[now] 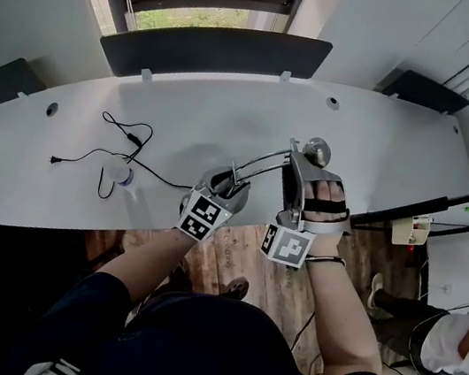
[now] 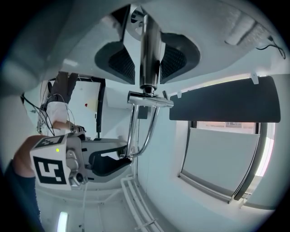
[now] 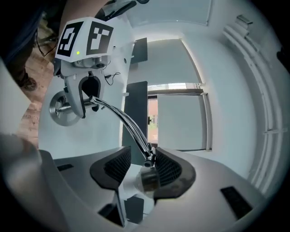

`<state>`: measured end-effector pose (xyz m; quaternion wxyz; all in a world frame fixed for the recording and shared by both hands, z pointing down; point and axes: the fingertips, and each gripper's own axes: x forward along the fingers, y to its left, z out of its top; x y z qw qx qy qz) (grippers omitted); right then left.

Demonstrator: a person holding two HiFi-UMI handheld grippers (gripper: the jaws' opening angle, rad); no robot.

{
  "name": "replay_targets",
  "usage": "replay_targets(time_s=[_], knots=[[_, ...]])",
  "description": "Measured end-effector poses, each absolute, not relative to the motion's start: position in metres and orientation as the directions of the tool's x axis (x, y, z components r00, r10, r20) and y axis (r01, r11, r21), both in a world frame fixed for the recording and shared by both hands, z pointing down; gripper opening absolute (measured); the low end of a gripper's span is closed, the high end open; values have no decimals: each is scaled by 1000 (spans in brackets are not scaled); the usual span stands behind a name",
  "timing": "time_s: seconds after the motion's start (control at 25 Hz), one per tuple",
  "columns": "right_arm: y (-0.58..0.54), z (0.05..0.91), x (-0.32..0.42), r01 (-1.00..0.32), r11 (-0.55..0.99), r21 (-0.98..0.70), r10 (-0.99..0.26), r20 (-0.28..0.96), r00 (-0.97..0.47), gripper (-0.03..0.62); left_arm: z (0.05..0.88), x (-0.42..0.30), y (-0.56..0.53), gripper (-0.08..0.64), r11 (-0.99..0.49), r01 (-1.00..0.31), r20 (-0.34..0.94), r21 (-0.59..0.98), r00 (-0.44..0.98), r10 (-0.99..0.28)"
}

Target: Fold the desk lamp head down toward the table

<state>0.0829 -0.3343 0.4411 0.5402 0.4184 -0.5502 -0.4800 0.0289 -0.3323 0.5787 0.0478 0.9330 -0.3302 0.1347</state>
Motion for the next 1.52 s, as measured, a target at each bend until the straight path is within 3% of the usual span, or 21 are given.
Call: replay_targets(time_s=[0.12, 0.36, 0.76, 1.12, 1.52], knots=[[-342, 435, 82, 80, 161, 984, -984, 167, -61, 120, 580, 29, -339, 123, -769, -640, 272, -8, 738, -617], [-340, 437, 85, -26, 171, 985, -985, 169, -43, 114, 581, 27, -337, 121, -777, -629, 230, 31, 761, -607], [-351, 515, 131, -251, 358, 899, -922, 382, 55, 91, 582, 25, -339, 121, -775, -627, 195, 77, 772, -605], [-351, 570, 133, -449, 448, 773, -858, 512, 26, 95, 581, 25, -340, 121, -785, -614, 189, 76, 782, -594], [-348, 619, 120, -616, 546, 568, -774, 623, -112, 105, 580, 27, -339, 121, -782, -618, 198, 82, 779, -595]])
